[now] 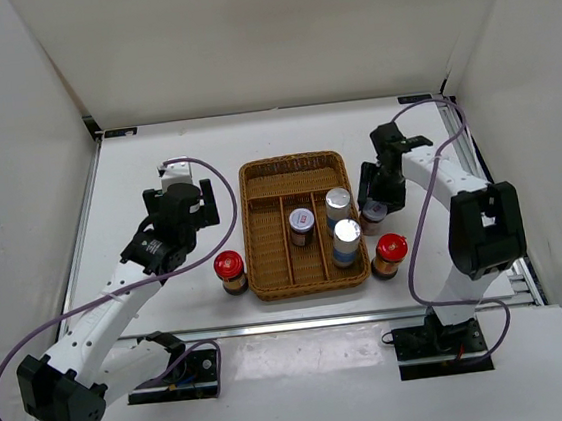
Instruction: Organize the condiment bottles
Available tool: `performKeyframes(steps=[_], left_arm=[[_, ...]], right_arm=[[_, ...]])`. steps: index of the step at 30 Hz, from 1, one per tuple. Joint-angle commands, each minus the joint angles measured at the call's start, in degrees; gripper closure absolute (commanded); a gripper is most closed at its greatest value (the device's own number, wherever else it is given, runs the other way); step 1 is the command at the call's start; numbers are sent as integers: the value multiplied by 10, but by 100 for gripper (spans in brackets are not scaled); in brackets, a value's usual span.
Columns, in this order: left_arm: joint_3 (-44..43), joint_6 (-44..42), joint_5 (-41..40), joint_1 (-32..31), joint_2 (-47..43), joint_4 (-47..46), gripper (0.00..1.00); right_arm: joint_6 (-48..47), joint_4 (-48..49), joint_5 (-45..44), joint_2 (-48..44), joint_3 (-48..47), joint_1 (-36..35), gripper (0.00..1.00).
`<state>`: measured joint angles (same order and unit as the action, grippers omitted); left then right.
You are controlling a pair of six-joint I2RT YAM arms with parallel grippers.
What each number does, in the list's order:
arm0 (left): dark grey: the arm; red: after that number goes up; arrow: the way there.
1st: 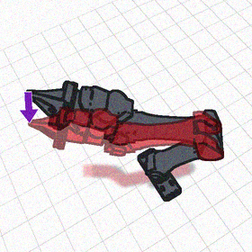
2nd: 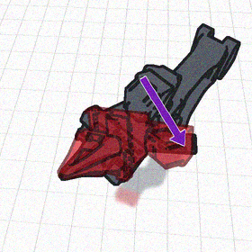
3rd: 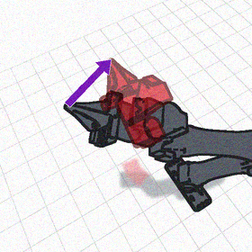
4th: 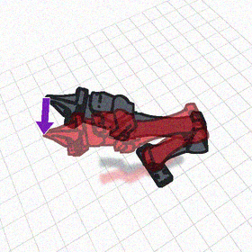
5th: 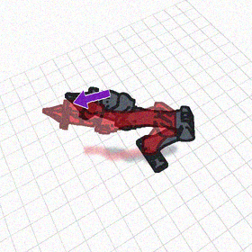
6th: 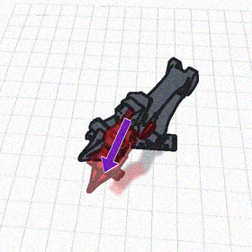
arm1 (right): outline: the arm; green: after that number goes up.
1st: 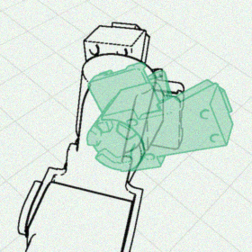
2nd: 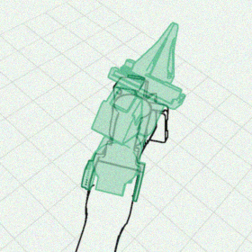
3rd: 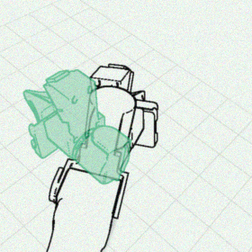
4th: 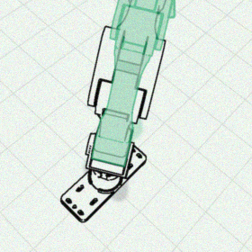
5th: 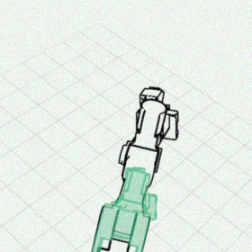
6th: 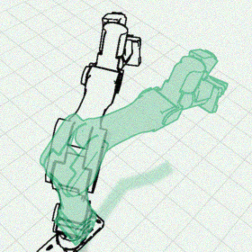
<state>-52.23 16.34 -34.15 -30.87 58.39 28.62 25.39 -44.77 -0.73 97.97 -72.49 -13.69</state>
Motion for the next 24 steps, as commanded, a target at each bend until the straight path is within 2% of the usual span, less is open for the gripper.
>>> performKeyframes(steps=[1, 4, 5, 9, 13, 15, 19, 20, 24], left_arm=[[0, -3, -5, -2, -10, -8, 0], [0, -3, 0, -2, -10, -8, 0], [0, -3, 6, -2, -10, -8, 0], [0, -3, 11, -2, -10, -8, 0], [0, -3, 11, -8, -10, -8, 0], [0, -3, 5, -8, -10, -8, 0], [0, -3, 0, -8, -10, -8, 0], [0, -3, 0, -8, -10, -8, 0], [0, -3, 0, -8, -10, -8, 0]], right_arm=[[10, -2, -74, -48, -6, -17, 67], [15, -35, -124, -89, -28, -31, 77], [15, -43, -143, -104, -34, -31, 85], [3, -77, -210, -209, -74, -69, 96], [-20, -83, -224, -273, -121, -118, 99], [-43, -88, -187, -288, -145, -152, 100], [-67, -95, -105, -288, -157, -225, 100], [-67, -95, -99, -288, -162, -266, 100], [-61, -95, -88, -266, -162, -359, 100]])
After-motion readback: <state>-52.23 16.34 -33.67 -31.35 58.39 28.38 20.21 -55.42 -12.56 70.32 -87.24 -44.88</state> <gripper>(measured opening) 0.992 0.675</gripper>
